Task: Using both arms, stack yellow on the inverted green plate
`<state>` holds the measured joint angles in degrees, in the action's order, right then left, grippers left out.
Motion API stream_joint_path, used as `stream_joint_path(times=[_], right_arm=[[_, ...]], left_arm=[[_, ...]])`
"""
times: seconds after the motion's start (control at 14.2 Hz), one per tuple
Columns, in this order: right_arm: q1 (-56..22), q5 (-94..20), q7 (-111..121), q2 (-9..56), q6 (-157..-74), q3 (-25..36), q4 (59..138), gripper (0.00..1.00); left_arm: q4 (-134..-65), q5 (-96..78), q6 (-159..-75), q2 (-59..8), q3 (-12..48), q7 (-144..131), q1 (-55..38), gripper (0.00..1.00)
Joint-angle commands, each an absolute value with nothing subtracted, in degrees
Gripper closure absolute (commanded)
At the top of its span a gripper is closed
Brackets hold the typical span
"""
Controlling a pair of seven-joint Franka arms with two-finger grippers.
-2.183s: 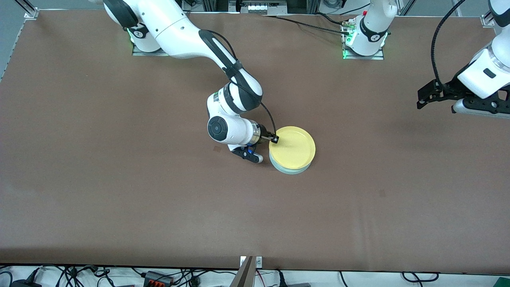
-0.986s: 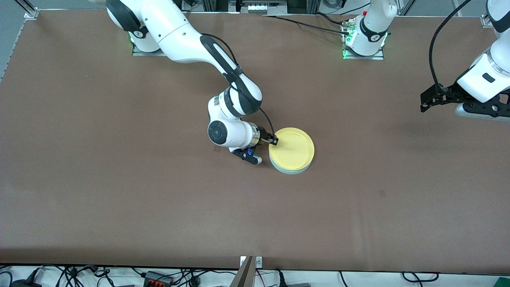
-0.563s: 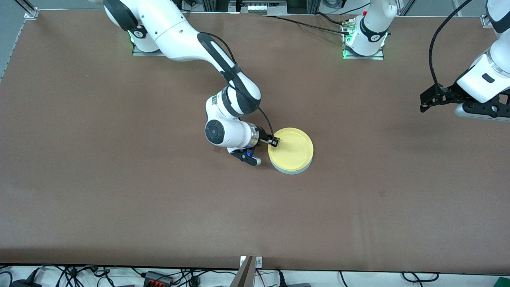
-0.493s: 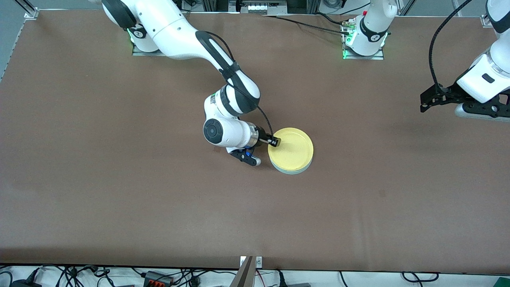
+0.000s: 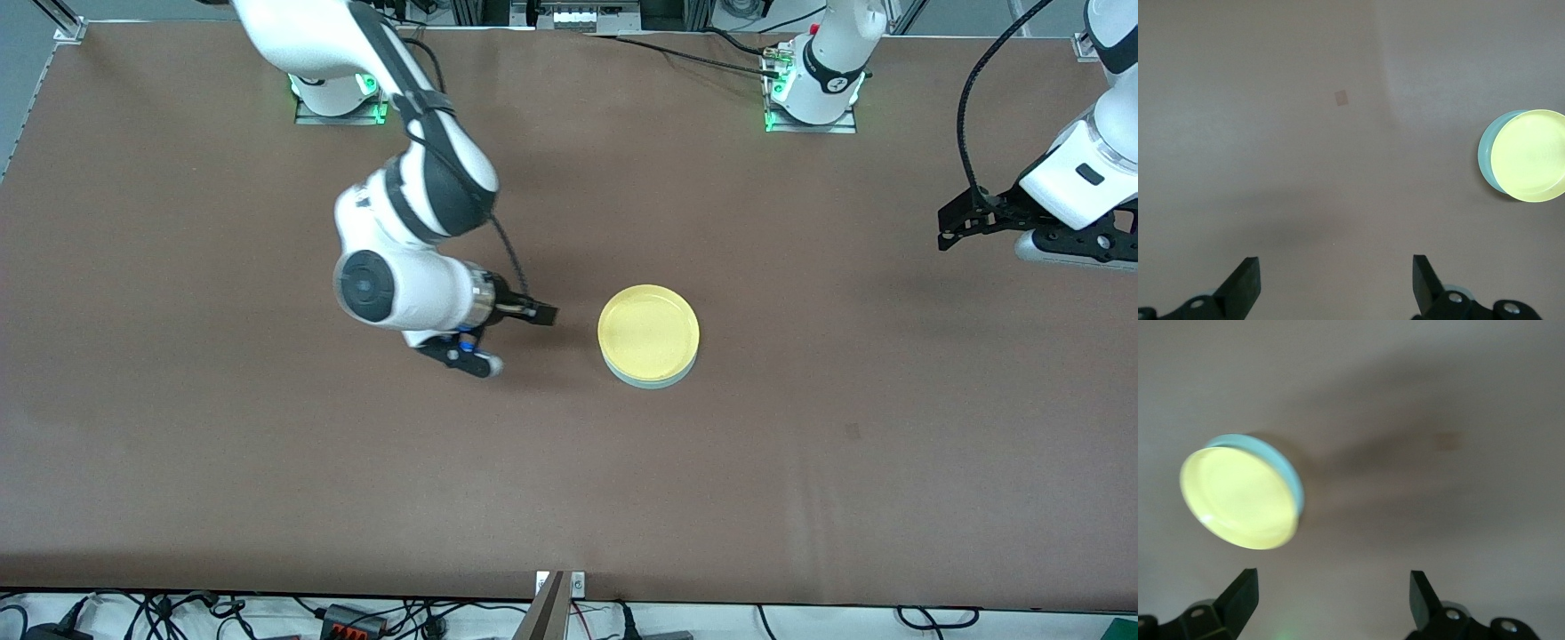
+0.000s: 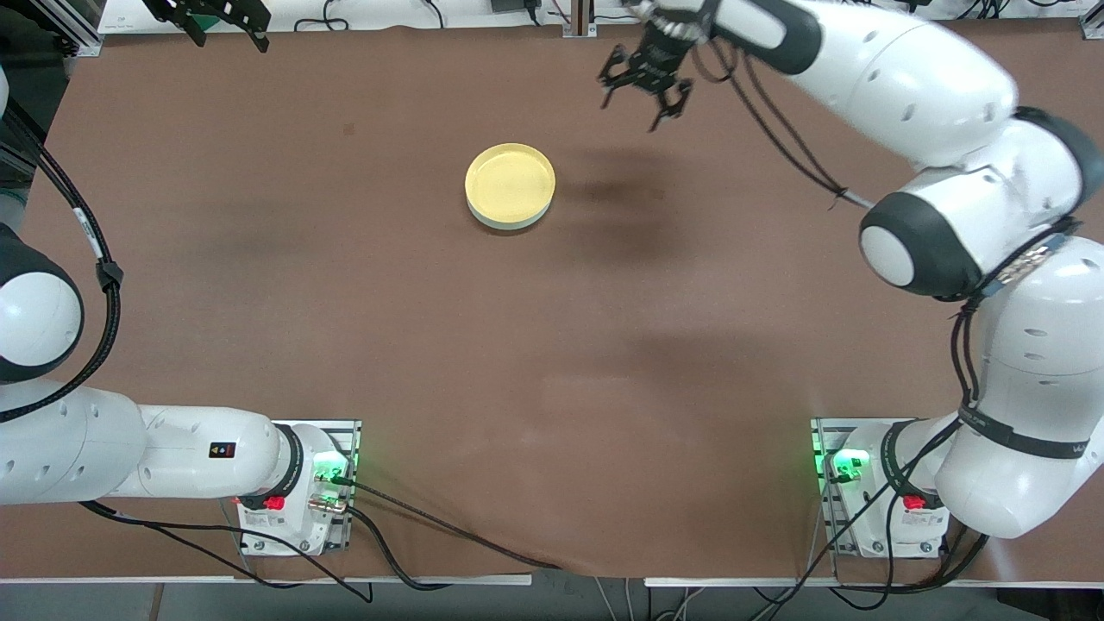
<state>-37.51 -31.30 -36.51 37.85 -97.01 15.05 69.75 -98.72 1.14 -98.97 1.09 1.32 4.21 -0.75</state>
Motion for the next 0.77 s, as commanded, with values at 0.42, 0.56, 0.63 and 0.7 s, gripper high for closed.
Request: stream_joint_path(times=[0.42,0.56,0.63,0.7], right_arm=[[-25.9,-25.1,-20.1,30.5,-86.9,22.3,71.0,0.0],[-25.7,-23.7,-17.4,28.8,-87.1,24.2,70.7,0.0],[-24.7,-23.1,-15.4,27.9,-87.0,24.3,70.8,0.0],[-22.8,-22.3,-13.4,26.6,-87.3,24.1,71.2,0.0]], left_arm=[[-97.2,0.2,-97.6,0.5,1.1,4.9,-0.6,0.0],[-97.2,0.2,-97.6,0.5,1.1,5.0,-0.6,0.0],[-97.3,0.2,-97.6,0.5,1.1,5.1,-0.6,0.0],[-97.3,0.2,-97.6,0.5,1.1,5.1,-0.6,0.0]])
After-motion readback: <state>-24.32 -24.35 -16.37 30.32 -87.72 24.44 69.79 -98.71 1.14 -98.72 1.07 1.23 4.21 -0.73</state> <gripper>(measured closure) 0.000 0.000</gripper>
